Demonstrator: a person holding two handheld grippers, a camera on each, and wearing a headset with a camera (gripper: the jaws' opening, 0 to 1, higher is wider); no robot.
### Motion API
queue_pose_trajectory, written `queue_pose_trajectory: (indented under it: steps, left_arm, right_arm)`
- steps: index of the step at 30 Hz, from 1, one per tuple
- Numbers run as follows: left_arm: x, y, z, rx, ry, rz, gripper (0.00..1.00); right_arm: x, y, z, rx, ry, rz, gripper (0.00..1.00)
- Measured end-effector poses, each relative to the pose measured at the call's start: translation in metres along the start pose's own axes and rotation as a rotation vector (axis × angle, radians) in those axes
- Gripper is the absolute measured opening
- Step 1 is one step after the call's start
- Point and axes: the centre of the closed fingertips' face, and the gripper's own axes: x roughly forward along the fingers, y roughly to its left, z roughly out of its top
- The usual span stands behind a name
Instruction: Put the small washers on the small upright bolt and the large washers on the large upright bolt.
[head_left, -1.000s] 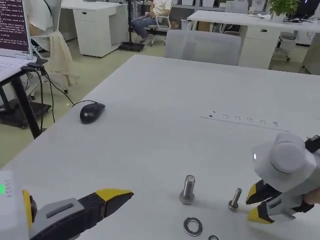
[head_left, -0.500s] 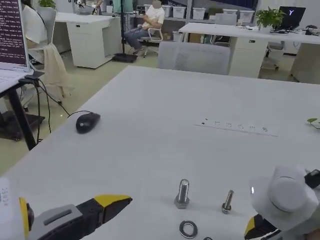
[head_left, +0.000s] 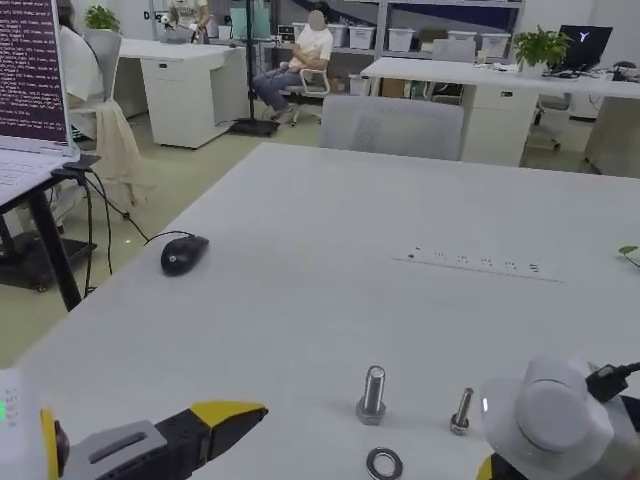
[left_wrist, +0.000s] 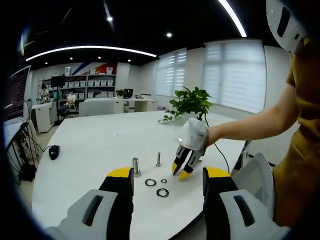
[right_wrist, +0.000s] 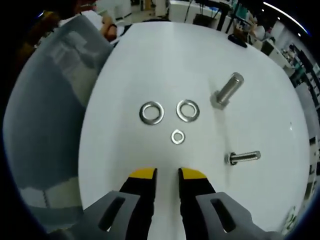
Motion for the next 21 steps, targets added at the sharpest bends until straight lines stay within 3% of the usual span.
queue_pose_trajectory:
  steps: [10, 21]
  left_arm:
    - [-0.001, 0.005, 0.001, -0.006, -0.006, 0.011, 0.55]
    - [0.003, 0.011, 0.000, -0.023, -0.014, 0.028, 0.55]
  right_arm:
    - [0.014, -0.010, 0.029, -0.037, -0.014, 0.023, 0.18]
    - [0.016, -0.009, 0.035, -0.084, -0.008, 0.057, 0.16]
